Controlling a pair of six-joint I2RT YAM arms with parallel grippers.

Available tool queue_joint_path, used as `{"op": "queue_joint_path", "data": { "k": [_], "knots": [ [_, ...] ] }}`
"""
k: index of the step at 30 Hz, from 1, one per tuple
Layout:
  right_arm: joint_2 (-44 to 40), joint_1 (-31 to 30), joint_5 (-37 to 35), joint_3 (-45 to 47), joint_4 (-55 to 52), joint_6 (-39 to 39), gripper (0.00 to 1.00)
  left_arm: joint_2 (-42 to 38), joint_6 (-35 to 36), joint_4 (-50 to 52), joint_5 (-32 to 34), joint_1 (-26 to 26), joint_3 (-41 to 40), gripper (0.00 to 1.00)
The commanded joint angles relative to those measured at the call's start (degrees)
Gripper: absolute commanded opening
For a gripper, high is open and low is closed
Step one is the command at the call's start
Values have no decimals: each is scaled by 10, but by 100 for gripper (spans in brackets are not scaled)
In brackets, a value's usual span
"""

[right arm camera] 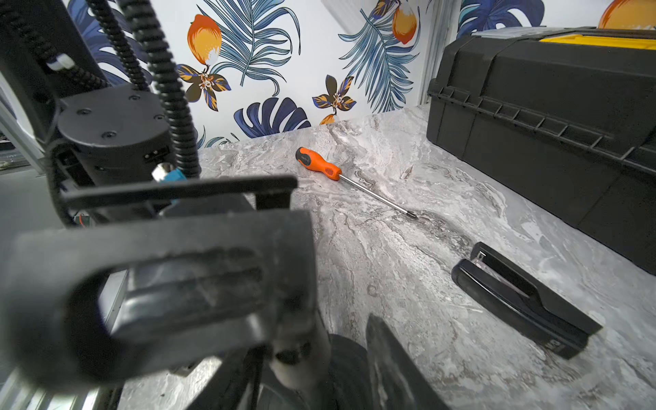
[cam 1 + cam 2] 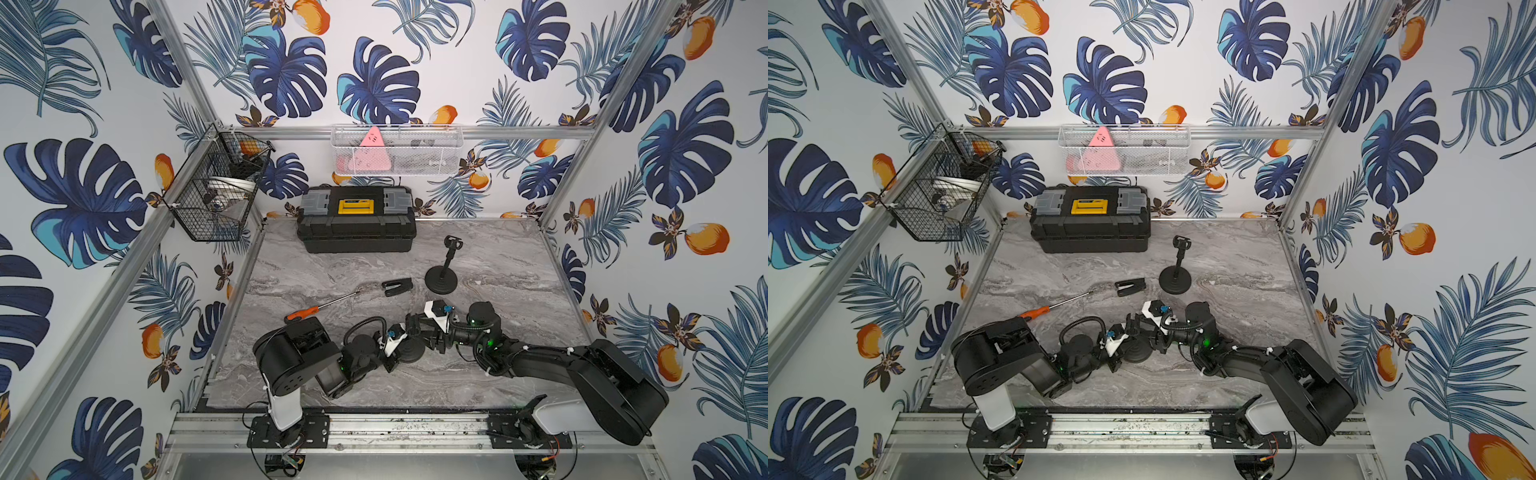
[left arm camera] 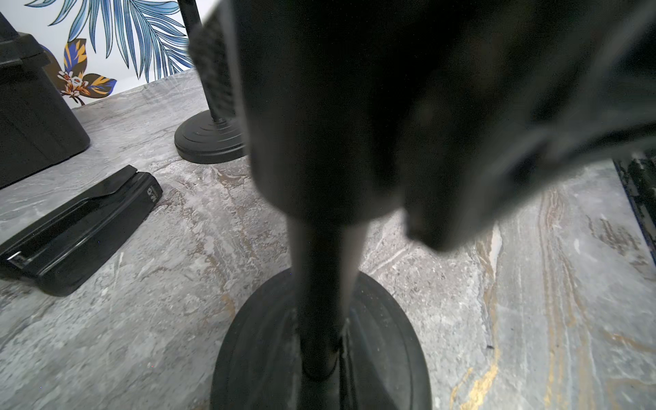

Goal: Assemble a microphone stand
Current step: Screw the microphone stand pole into the microphone stand base.

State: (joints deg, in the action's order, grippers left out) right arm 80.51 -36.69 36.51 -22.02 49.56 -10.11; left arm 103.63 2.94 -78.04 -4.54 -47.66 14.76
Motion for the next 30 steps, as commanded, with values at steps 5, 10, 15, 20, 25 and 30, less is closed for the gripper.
{"op": "queue_joint_path", "data": {
  "k": [5, 10, 15, 20, 25, 30],
  "knots": [
    [9, -1, 17, -17, 0, -20, 27, 4, 5, 5, -5, -1, 0, 8],
    [15, -1, 13, -8, 8, -12, 0, 3, 2, 4, 1, -1, -1, 13],
    [32, -4, -19, 31, 94, 21, 0, 0, -6, -11, 5, -1, -11, 24],
    [21, -32, -103, 55, 105, 33, 0, -33, -8, 1, 11, -1, -18, 33],
    [-10, -78, -237, 59, 54, 51, 0, -62, -9, 26, -1, -1, -15, 31],
    [-19, -116, -349, 66, 43, 88, 0, -61, -12, 19, -6, -1, -16, 24]
  ]
}}
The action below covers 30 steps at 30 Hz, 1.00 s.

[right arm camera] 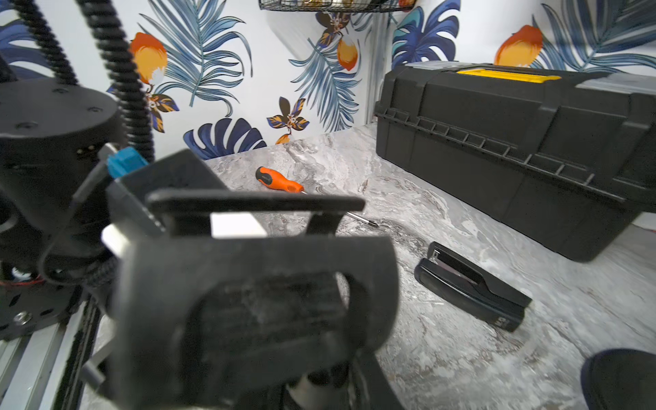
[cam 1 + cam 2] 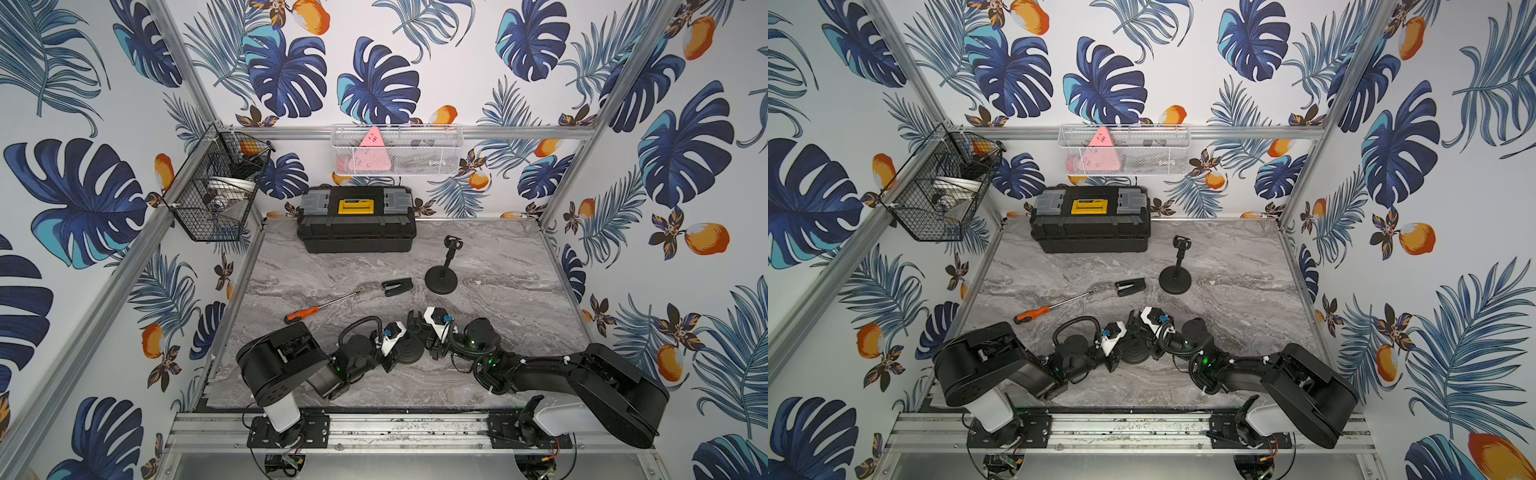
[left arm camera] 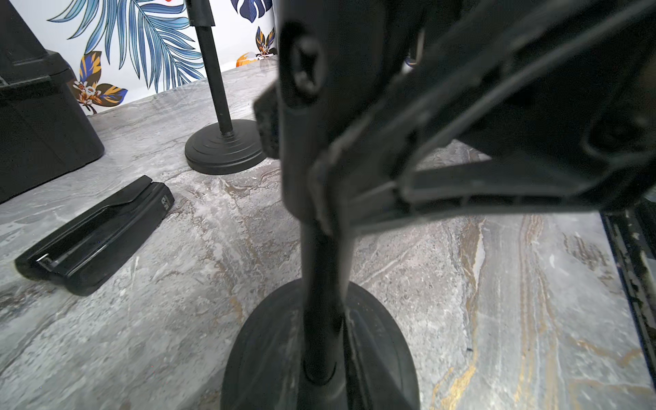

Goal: Assemble a microphone stand
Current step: Screw the microphone stand pole into the microphone stand base.

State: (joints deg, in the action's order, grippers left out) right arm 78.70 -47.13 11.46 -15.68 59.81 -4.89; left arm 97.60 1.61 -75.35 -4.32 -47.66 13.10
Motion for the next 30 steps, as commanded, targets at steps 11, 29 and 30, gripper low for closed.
{"op": "queue_joint_path", "data": {
  "k": [11, 29, 30],
  "knots": [
    [22, -108, -284, -43, -132, 59, 0, 36, -3, -54, -13, -1, 2, 21],
    [2, -137, -318, -30, -122, 81, 0, 30, -3, -62, -19, -1, 11, 21],
    [0, -137, -318, -27, -119, 81, 0, 31, -5, -66, -20, -1, 12, 22]
  ]
}}
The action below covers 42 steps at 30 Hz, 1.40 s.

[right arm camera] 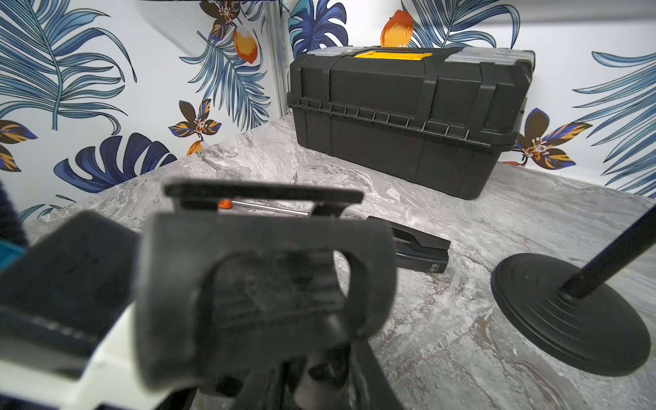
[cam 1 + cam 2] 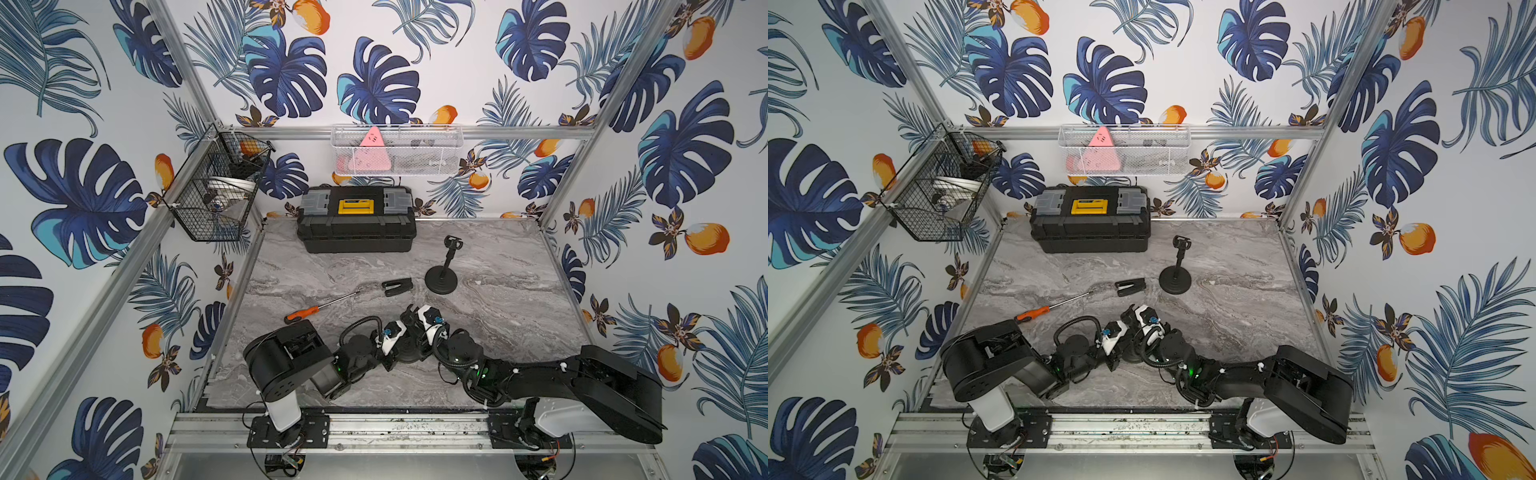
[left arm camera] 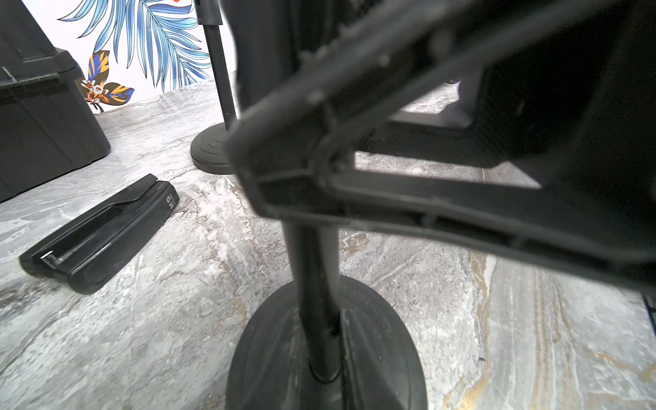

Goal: Assemble a microphone stand
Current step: Screw the microphone stand pole into the microphone stand base.

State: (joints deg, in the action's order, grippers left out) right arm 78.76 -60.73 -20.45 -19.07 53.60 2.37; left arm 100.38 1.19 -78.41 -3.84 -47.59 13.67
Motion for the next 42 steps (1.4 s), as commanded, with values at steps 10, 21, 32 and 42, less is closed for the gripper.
{"op": "queue_joint_path", "data": {
  "k": [10, 21, 32, 42],
  "knots": [
    [8, -1, 19, 13, -32, 12, 0, 16, -1, -54, -25, -3, 9, 43],
    [-2, -1, 39, 14, -38, 22, 0, 37, 11, -69, -7, -3, 22, 36],
    [7, -1, 50, 14, -30, 24, 0, 57, 15, -95, 2, -3, 24, 22],
    [-64, 1, 83, 34, -74, 20, 68, 69, 22, -98, -7, -3, 15, 13]
  ]
}}
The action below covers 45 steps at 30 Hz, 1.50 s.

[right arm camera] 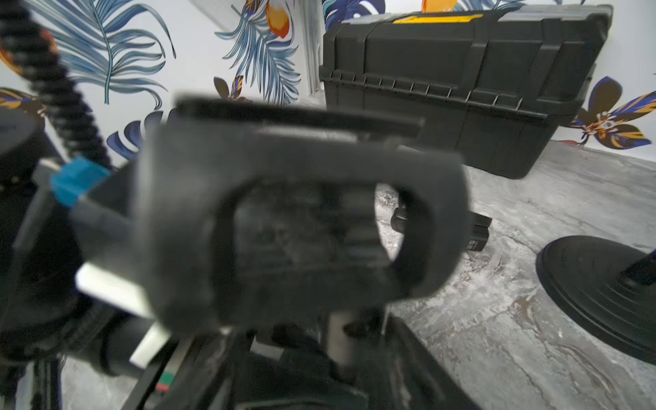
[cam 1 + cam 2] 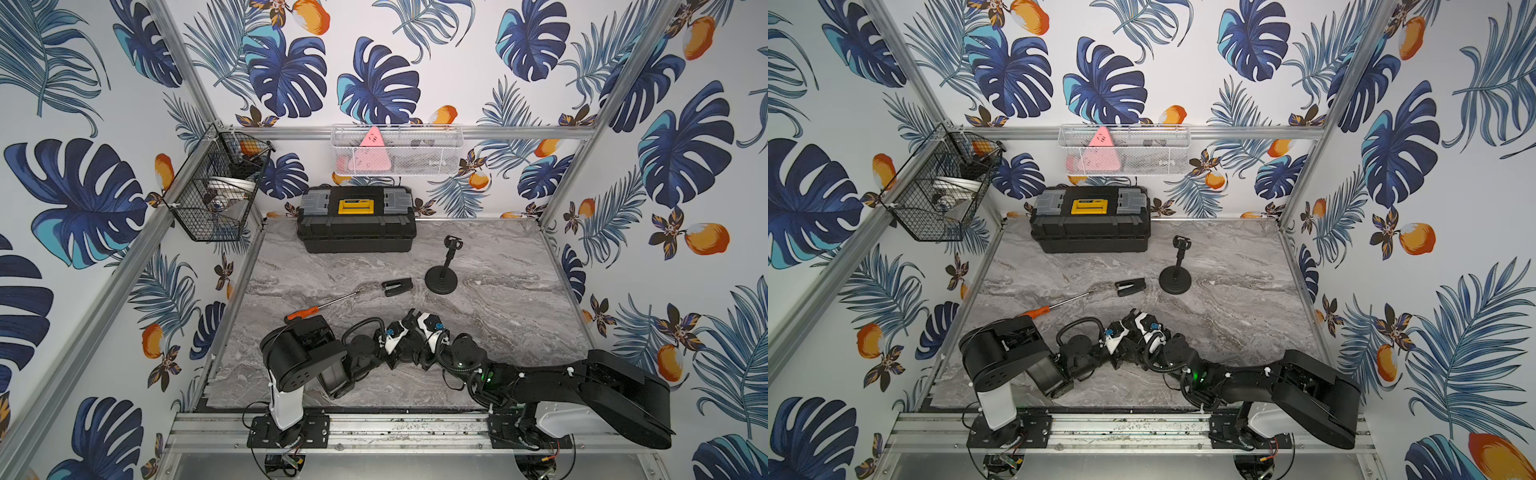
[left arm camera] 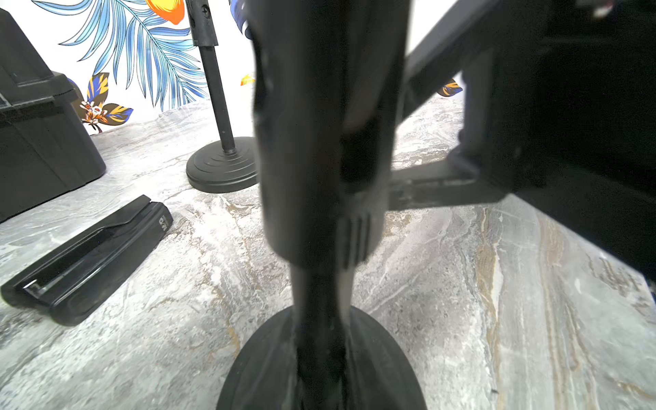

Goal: Assemble a microphone stand
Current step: Screw the microphone stand pole into the microphone stand base.

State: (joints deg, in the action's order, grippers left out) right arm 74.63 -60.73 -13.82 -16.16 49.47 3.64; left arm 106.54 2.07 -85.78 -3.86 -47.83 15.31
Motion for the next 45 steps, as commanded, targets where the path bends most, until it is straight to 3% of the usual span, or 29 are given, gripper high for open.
{"op": "queue_joint_path", "data": {
  "k": [1, 4, 9, 14, 20, 25, 33, 45],
  "knots": [
    [-33, 3, 25, 8, -40, 4, 68, 9, 14, -25, -6, -1, -1, 13],
    [-64, 22, 60, 24, -56, -10, 64, 12, 15, -25, -6, -1, -2, 13],
    [-119, 137, 243, 47, -86, -41, 51, 3, 16, -25, -4, -1, -6, 13],
    [-135, 206, 362, 36, -125, -98, 55, -1, 16, -25, -7, -1, -8, 13],
    [-98, 253, 483, 0, -140, -167, 58, 1, 17, -25, -8, -1, -8, 13],
    [-41, 266, 534, -44, -153, -208, 57, 2, 17, -24, -8, -1, -11, 13],
    [8, 268, 573, -88, -161, -251, 63, 3, 16, -25, -6, -1, -14, 12],
    [49, 267, 614, -124, -159, -242, 58, 8, 12, -25, -4, -1, -21, 12]
  ]
}}
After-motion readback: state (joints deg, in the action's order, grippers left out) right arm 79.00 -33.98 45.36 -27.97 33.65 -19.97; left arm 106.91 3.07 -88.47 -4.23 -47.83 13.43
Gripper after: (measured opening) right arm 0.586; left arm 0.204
